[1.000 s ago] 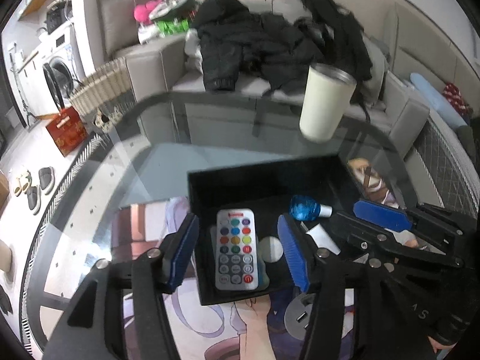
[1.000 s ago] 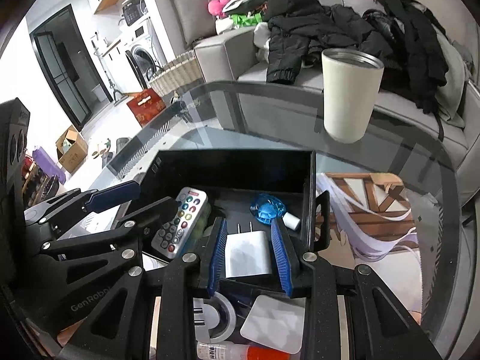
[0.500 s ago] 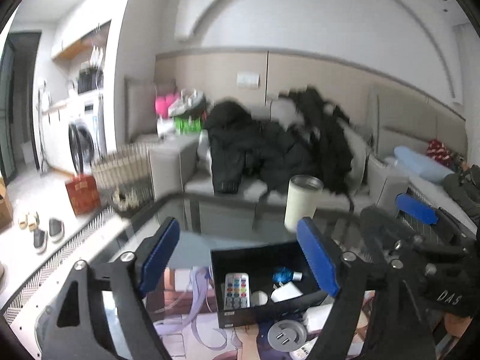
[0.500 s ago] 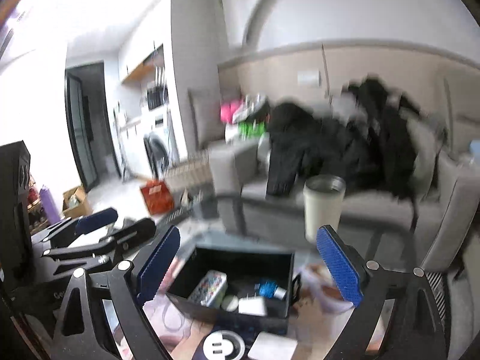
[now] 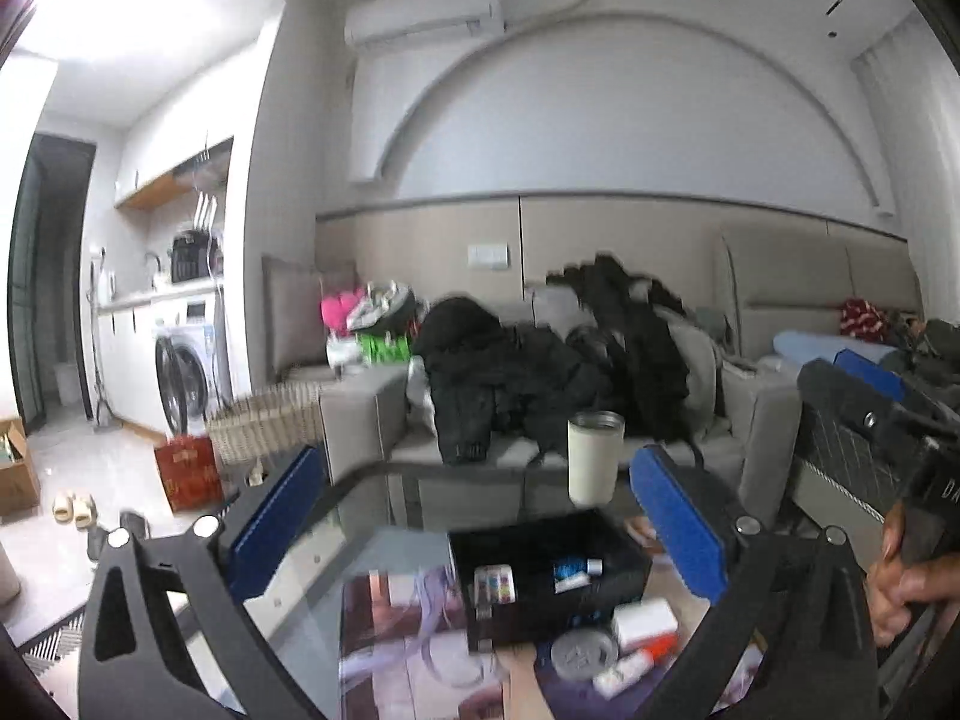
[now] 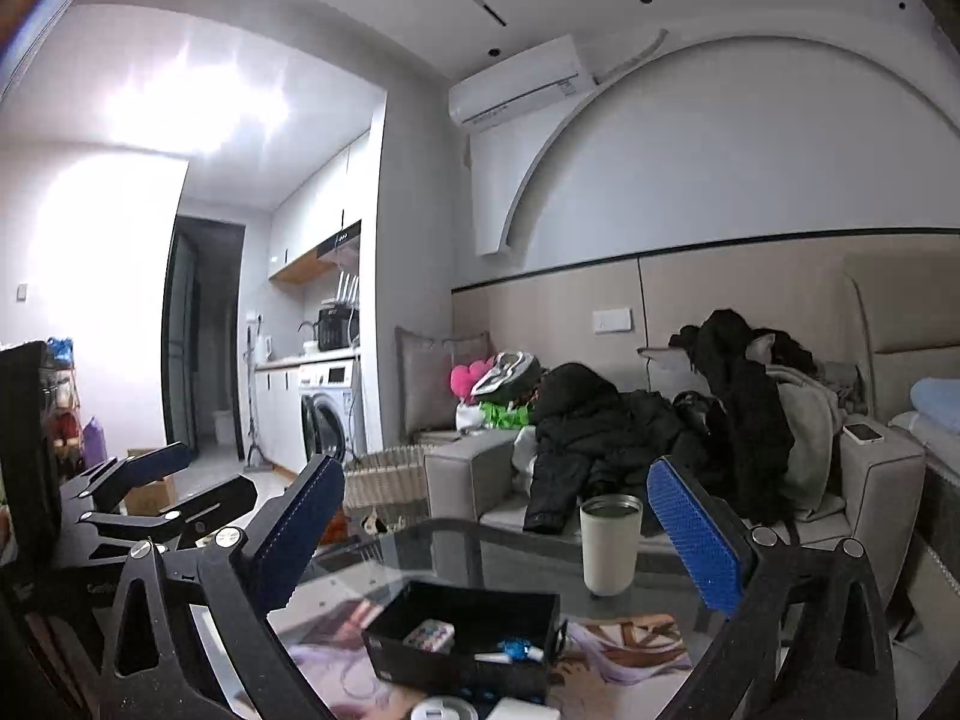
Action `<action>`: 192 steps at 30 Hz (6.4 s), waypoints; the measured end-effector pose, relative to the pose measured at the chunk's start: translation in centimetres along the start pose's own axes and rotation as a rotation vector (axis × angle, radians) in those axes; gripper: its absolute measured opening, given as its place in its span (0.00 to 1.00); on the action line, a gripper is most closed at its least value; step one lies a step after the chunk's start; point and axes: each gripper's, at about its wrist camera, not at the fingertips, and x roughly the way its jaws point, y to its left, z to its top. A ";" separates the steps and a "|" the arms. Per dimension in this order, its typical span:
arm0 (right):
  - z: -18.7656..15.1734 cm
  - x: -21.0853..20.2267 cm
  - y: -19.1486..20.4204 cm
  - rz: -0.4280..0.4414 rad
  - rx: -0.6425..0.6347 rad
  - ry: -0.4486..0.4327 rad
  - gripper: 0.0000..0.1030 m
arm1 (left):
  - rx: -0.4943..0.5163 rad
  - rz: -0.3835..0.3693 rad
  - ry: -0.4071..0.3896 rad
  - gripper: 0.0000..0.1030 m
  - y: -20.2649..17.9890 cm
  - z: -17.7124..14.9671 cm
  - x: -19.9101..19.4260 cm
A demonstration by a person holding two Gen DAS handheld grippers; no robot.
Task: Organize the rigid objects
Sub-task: 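Grasp the blue spray bottle with the left gripper while the right grasps the white glue bottle, then lift the spray bottle with the left gripper while the right lifts the glue bottle, then lower both held bottles into the black box and open both grippers, then grasp the grey USB hub with the left gripper while the right grasps the white charger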
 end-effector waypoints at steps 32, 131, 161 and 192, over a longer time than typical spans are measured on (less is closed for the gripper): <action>-19.7 13.2 2.6 0.246 -0.091 0.931 0.68 | 0.113 -0.231 0.852 0.37 -3.2 -15.5 7.3; -4.2 13.9 2.1 0.087 -0.059 0.203 0.20 | -0.033 -0.022 0.051 0.29 0.2 0.9 12.9; -14.5 24.7 -0.5 0.031 0.019 0.897 0.20 | 0.030 -0.035 0.722 0.24 -2.3 -7.0 24.2; -11.8 19.4 -2.3 0.139 0.014 0.933 0.39 | 0.100 -0.145 0.748 0.52 -3.8 -6.1 17.9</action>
